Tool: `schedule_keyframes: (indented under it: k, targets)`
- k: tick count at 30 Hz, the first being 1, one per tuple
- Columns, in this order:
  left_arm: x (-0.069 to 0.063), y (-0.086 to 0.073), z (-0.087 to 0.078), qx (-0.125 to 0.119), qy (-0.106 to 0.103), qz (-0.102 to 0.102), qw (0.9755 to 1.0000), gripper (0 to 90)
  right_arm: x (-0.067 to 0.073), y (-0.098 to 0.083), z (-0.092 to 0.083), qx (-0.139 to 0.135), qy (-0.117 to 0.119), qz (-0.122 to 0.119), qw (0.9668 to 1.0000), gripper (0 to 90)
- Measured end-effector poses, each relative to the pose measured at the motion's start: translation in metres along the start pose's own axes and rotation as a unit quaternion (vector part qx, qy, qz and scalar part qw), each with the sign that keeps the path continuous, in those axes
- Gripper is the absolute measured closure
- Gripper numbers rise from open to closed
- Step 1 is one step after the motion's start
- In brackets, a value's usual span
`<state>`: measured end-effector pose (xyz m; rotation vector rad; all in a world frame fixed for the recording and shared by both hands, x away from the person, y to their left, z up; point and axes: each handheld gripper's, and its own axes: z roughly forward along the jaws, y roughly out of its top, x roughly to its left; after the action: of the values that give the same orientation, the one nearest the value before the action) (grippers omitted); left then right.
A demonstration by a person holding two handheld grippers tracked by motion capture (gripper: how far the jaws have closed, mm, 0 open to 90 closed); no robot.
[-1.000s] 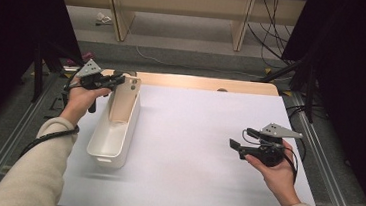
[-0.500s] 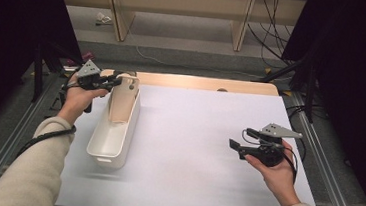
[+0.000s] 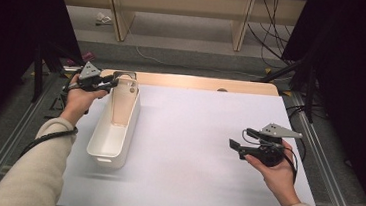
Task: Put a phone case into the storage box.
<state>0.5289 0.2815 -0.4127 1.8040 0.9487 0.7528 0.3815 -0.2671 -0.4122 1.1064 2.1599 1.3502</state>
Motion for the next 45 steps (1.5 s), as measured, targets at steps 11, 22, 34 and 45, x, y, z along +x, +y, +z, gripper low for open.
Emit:
schedule_keyframes:
  k: [11, 22, 34, 45]
  targets:
    - [-0.004, 0.003, -0.006, -0.008, -0.008, -0.017, 0.9998, 61.7, 0.001, 0.0, 0.0, 0.002, -0.001, -0.001, 1.0, 19.7]
    - [-0.016, 0.013, -0.022, -0.012, -0.021, -0.055, 0.9982, 40.1, 0.001, 0.0, 0.0, 0.003, -0.002, -0.001, 1.0, 19.3]
    - [-0.037, 0.024, -0.038, 0.006, -0.021, -0.038, 0.999, 16.2, 0.001, 0.0, 0.0, 0.004, -0.001, -0.001, 1.0, 18.8]
    - [-0.052, 0.022, -0.052, 0.009, -0.029, -0.031, 0.999, 7.2, 0.001, 0.0, 0.0, 0.004, -0.001, -0.002, 1.0, 18.6]
